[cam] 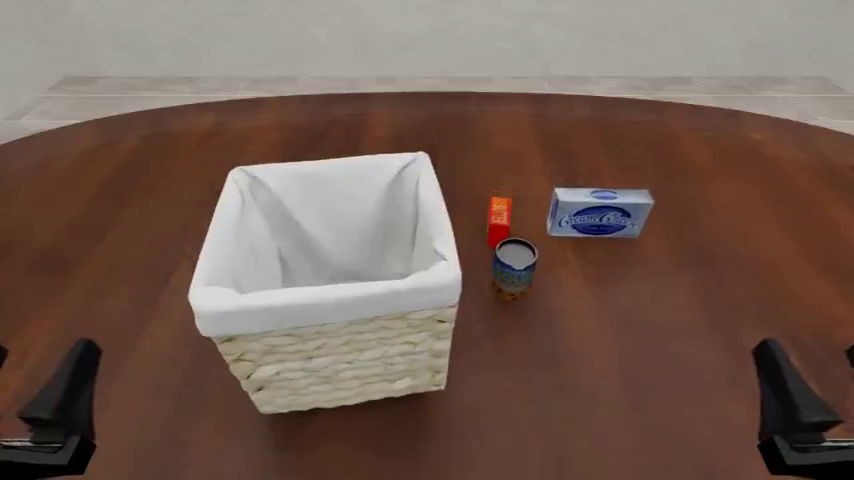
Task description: Pick up the alphabet soup and put it in the basket.
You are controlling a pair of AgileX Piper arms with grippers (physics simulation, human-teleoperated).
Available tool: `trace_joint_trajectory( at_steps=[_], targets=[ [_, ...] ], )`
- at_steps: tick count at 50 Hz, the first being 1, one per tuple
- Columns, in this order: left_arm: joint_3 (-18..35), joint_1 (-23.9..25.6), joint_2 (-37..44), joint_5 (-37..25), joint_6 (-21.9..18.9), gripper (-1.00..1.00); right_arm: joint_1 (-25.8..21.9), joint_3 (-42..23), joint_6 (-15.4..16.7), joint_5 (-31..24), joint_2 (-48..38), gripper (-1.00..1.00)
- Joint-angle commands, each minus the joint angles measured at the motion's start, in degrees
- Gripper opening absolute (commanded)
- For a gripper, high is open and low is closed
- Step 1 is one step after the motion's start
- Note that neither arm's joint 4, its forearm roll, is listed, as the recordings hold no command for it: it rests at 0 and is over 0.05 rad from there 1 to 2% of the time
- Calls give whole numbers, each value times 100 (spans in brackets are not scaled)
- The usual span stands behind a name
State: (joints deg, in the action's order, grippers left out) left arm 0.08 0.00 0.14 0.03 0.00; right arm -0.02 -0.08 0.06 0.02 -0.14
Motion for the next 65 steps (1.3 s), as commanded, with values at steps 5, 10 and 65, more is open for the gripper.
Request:
trace_joint_trajectory(
  at_steps=[5, 10, 65],
  targets=[
    [17, 0, 29, 7, 0, 100, 18, -11, 33, 145, -198, 100],
    [17, 0, 29, 7, 0, 100, 1, -7, 45, 282, -354, 100],
    [17, 0, 29, 7, 0, 100, -1634, -2976, 832, 2238, -6754, 100]
  ],
)
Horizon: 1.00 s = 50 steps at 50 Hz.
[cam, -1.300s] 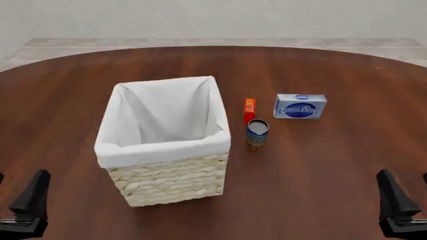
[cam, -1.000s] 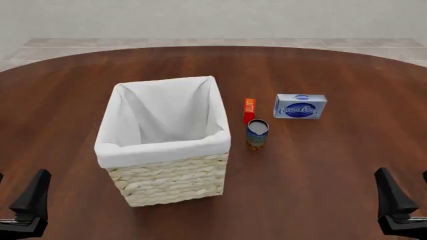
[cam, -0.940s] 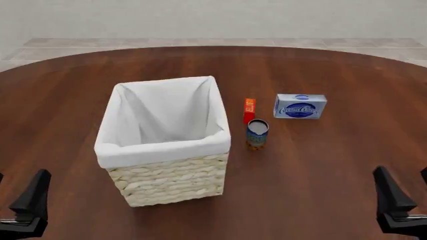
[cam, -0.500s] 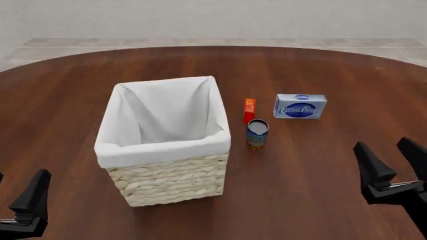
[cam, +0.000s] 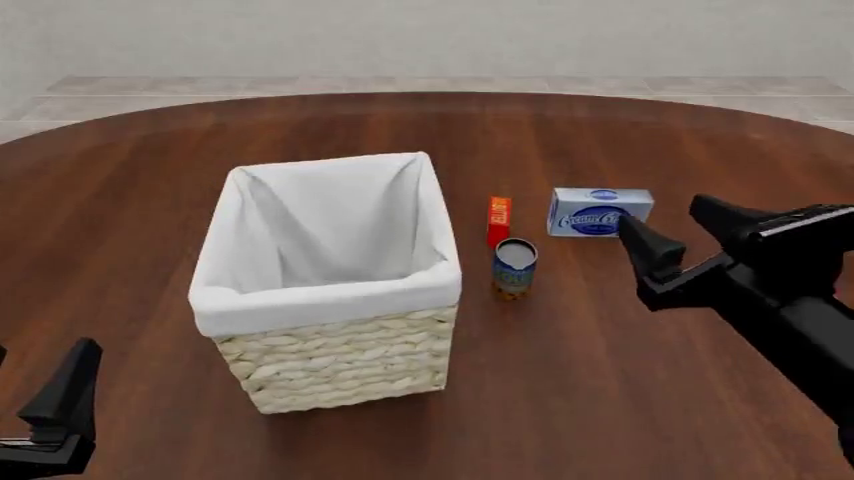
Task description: Pick up the alphabet soup and put it in the basket.
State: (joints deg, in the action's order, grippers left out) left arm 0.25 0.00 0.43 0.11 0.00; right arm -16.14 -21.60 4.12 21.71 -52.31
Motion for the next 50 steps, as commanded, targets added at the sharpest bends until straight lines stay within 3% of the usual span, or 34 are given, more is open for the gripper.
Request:
trace_joint_trajectory(
  at_steps=[1, 11, 50],
  targets=[
    [0, 0, 0, 0, 0, 100, -26, -906, 410, 2, -1698, 100],
    [0, 0, 0, 0, 0, 100, 211, -1443, 601, -31, -2732, 100],
    [0, 0, 0, 0, 0, 100, -130, -2091, 217, 41, -4100, 100]
  ],
)
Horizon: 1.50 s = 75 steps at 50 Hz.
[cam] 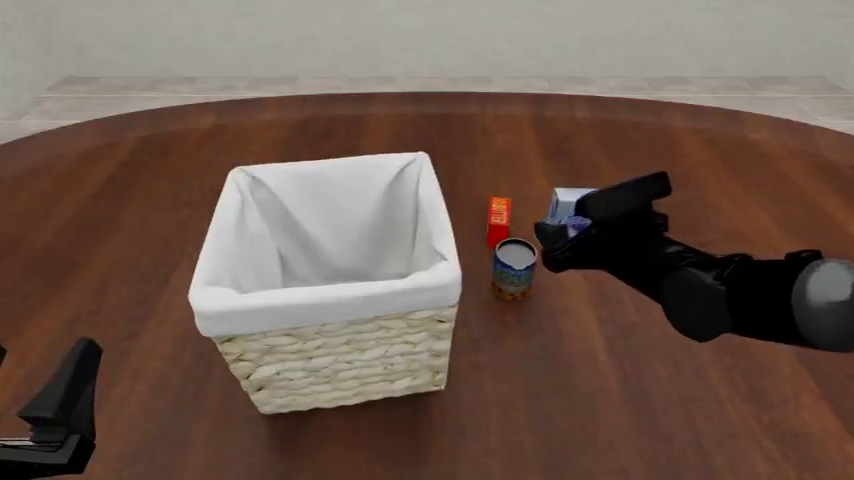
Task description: Pick up the alphabet soup and put it in the basket.
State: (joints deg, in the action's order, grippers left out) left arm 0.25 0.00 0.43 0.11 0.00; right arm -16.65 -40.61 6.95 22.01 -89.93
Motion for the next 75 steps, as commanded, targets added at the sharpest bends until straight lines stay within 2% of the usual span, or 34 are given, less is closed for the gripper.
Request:
trace_joint_trajectory(
  at_steps=[1, 26, 48, 75],
  targets=[
    [0, 0, 0, 0, 0, 100, -98, -209, -86, -1, -361, 100],
    [0, 0, 0, 0, 0, 100, -194, -608, -80, -120, -898, 100],
    [0, 0, 0, 0, 0, 100, -369, -646, -80, -147, -1104, 100],
    [0, 0, 0, 0, 0, 100, -305, -705, 1, -138, -1438, 100]
  ],
)
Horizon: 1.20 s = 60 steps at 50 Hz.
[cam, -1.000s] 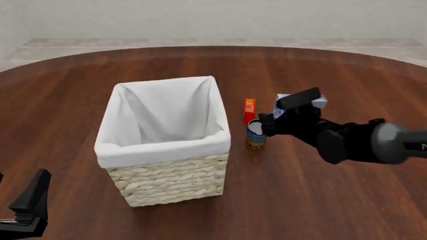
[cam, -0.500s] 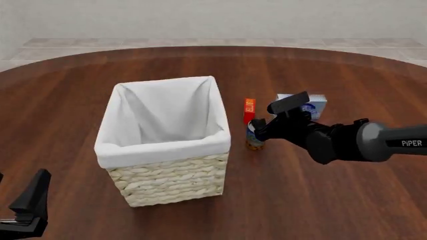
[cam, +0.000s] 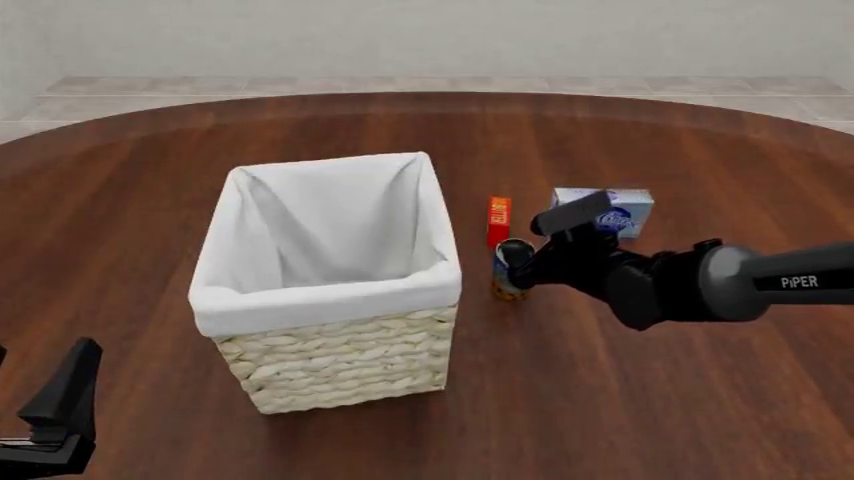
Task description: Pick up the alphabet soup and put it in the basket.
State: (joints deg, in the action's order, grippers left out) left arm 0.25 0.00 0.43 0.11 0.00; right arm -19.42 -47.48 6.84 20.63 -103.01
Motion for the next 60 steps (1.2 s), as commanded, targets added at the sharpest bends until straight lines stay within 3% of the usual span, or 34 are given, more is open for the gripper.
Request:
trace_joint_trajectory(
  at_steps=[1, 16, 60],
  targets=[
    [0, 0, 0, 0, 0, 100, -34, -15, 14, 9, -133, 100],
    [0, 0, 0, 0, 0, 100, -268, 55, -61, 18, -2, 100],
    [0, 0, 0, 0, 0, 100, -127, -233, -24, -1, -599, 100]
  ],
)
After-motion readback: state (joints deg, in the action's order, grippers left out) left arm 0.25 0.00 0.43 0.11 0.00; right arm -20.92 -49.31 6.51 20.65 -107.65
